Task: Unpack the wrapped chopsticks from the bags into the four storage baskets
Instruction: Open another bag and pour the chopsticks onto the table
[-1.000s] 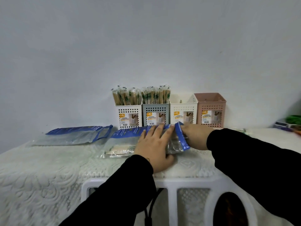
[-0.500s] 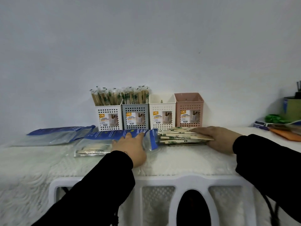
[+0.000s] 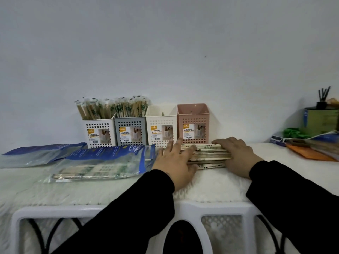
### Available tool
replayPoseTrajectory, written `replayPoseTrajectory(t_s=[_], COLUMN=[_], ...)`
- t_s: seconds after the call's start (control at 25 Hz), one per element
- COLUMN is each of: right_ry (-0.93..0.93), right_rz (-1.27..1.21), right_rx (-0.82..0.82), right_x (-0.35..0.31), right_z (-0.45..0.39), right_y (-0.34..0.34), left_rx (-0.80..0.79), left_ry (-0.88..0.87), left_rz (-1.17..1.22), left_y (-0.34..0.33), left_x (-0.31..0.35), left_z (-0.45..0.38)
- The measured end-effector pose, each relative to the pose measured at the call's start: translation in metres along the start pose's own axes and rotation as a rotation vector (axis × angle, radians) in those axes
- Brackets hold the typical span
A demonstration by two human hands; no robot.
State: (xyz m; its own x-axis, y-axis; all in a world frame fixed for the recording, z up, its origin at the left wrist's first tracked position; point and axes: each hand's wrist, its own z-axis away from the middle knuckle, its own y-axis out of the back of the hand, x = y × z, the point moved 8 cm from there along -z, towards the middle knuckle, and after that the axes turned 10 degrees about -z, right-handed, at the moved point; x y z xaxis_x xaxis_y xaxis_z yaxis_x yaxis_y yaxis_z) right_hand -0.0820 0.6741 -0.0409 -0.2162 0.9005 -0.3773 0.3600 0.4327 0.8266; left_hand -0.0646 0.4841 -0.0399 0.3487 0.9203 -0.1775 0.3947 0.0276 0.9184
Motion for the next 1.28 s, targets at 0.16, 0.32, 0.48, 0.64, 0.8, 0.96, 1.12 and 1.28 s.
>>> replayPoseTrajectory(t_s=[0.16,0.32,0.48,0.64,0.8,0.96,1.12,1.28], right_ry=[-0.214,-0.631,-0.526,-0.25,-0.096,-0.145,0.008,0.272], right_rz=[-0.206,-0.198,-0.368,-0.46,-0.282,0.005,0.082,-0.058], right_rx=[0.234,0.268,0.093,0.033,-0.107,-0.154,0.082,0.004], right_x=[0.03,0.075,0.07,0.035,0.019,0.027,-0.017,-0.12], right_z=[0.003,0.014,0.005,0.007,0.005,0.002,0.009,0.004], right_y=[0.028,0.033,0.009,0.007,-0.008,-0.016,0.014,-0.011], left_rx=[-0.221,-0.198,-0.231,-0.215,-0.264,-0.09,0.297,0.219], left_ry=[0.065,0.151,0.328,0.262,0.213,0.127,0.002,0.129], left_rz=[0.043,0.069,0.278,0.308,0.264,0.214,0.25,0.254], left_y=[-0.032,-0.03,-0.036,-0.036,-0.044,-0.015,0.055,0.042], left_x=[-0.002,-0.01,-0.025,-0.013,-0.01,-0.006,-0.04,-0.147], left_z=[-0.02,-0.028,-0.02,-0.02,-0.024,-0.012,0.02,0.047])
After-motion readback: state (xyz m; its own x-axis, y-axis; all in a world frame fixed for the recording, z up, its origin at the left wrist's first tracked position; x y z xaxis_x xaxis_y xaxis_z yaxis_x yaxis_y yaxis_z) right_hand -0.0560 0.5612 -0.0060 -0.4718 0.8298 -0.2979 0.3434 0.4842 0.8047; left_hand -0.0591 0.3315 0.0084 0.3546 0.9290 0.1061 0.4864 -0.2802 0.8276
